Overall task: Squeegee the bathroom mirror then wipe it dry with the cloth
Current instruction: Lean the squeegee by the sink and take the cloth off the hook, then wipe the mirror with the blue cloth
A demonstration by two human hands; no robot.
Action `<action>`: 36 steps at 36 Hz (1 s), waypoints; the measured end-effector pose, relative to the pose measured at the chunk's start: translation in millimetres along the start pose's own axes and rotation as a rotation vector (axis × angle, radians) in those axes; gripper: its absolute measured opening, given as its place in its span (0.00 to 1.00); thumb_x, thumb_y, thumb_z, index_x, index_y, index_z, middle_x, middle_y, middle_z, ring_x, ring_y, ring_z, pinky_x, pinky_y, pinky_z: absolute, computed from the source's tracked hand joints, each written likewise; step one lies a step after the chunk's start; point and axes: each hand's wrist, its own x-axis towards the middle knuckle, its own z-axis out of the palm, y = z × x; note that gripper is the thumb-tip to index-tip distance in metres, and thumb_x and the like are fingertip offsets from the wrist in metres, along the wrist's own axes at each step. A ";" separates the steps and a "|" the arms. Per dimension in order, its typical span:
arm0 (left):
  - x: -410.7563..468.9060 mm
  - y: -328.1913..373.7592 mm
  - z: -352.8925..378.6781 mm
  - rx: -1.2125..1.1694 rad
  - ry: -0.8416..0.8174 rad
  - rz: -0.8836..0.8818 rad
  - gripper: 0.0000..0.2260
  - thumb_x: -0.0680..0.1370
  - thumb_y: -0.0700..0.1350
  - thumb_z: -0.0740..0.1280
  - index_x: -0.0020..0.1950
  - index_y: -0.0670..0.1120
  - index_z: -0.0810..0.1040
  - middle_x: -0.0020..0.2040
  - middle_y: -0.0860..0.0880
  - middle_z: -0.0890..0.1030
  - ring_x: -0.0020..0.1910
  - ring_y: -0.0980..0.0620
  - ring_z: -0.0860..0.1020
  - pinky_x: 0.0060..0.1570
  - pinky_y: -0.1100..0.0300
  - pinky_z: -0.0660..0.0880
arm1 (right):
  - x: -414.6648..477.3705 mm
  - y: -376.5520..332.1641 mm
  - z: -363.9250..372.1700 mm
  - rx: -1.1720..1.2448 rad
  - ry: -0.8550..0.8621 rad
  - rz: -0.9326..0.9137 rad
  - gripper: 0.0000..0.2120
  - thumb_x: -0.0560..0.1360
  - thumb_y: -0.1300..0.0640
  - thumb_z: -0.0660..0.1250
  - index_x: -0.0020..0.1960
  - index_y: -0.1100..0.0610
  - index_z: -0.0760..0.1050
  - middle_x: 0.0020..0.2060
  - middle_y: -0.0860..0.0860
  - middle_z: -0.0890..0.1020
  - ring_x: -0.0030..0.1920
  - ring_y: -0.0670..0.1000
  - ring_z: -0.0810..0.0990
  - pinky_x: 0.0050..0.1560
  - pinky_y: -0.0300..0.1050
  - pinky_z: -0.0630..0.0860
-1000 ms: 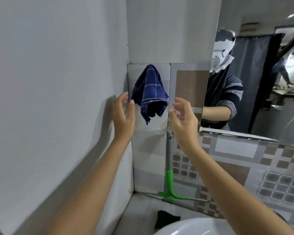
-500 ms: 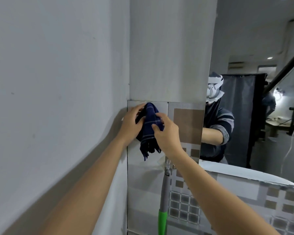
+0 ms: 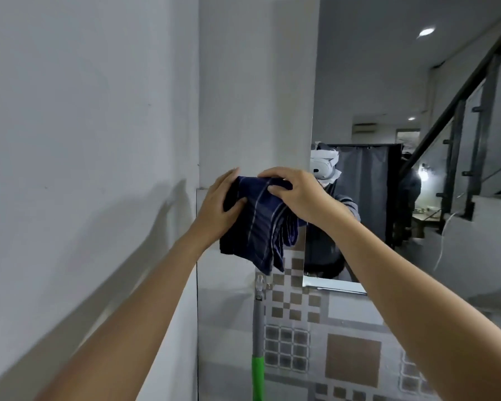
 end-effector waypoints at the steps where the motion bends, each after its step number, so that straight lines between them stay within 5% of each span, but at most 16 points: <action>1: -1.9 8.0 0.9 -0.037 -0.034 0.012 0.22 0.77 0.44 0.64 0.70 0.49 0.64 0.69 0.50 0.68 0.67 0.56 0.65 0.66 0.64 0.60 | -7.8 3.0 -7.7 0.002 0.003 0.004 0.14 0.76 0.63 0.62 0.60 0.55 0.77 0.55 0.48 0.81 0.57 0.47 0.77 0.62 0.42 0.71; 5: -8.8 34.1 11.5 -0.117 -0.183 0.029 0.16 0.73 0.46 0.70 0.61 0.49 0.74 0.56 0.52 0.76 0.57 0.58 0.73 0.58 0.68 0.65 | -41.9 22.0 -37.5 -0.099 0.016 0.046 0.13 0.75 0.60 0.65 0.57 0.48 0.79 0.53 0.47 0.82 0.56 0.48 0.77 0.62 0.52 0.73; 9: -16.4 56.0 33.3 -0.254 -0.369 -0.042 0.11 0.70 0.47 0.73 0.52 0.49 0.78 0.50 0.50 0.79 0.50 0.54 0.78 0.56 0.59 0.74 | -80.9 36.3 -66.7 -0.054 -0.001 0.134 0.14 0.74 0.64 0.67 0.56 0.50 0.80 0.58 0.52 0.78 0.61 0.49 0.74 0.67 0.51 0.69; 14: -19.1 87.1 72.0 -0.404 -0.479 -0.069 0.11 0.71 0.44 0.72 0.51 0.46 0.79 0.49 0.49 0.82 0.49 0.51 0.81 0.54 0.56 0.77 | -119.4 52.5 -105.7 -0.049 0.046 0.209 0.16 0.73 0.64 0.69 0.49 0.43 0.80 0.50 0.47 0.82 0.53 0.47 0.79 0.60 0.50 0.76; 22: 10.8 137.1 125.1 -0.456 -0.354 0.017 0.12 0.72 0.48 0.71 0.54 0.48 0.80 0.58 0.47 0.77 0.57 0.53 0.77 0.59 0.57 0.74 | -135.9 80.2 -172.5 -0.067 0.175 0.236 0.12 0.71 0.63 0.71 0.52 0.51 0.82 0.48 0.47 0.84 0.51 0.46 0.81 0.57 0.48 0.78; 26: 53.2 171.5 143.3 -0.400 -0.218 0.057 0.09 0.72 0.45 0.71 0.52 0.46 0.81 0.50 0.49 0.82 0.49 0.54 0.80 0.55 0.55 0.76 | -121.3 91.0 -201.3 -0.080 0.300 0.188 0.14 0.71 0.65 0.70 0.50 0.48 0.81 0.44 0.43 0.83 0.50 0.45 0.81 0.55 0.41 0.76; 33: 148.9 225.3 154.5 -0.295 -0.015 0.130 0.05 0.73 0.42 0.70 0.47 0.43 0.81 0.41 0.48 0.81 0.41 0.54 0.78 0.40 0.68 0.73 | -59.4 94.9 -243.7 -0.192 0.630 0.123 0.12 0.73 0.63 0.68 0.56 0.57 0.80 0.48 0.50 0.83 0.48 0.46 0.80 0.48 0.27 0.72; 36: 190.2 236.3 157.9 -0.247 0.057 0.128 0.06 0.73 0.42 0.70 0.47 0.42 0.81 0.41 0.48 0.81 0.41 0.53 0.78 0.41 0.64 0.73 | -32.3 87.3 -246.6 -0.251 0.836 0.096 0.15 0.76 0.63 0.63 0.62 0.58 0.76 0.58 0.52 0.80 0.58 0.51 0.77 0.59 0.40 0.72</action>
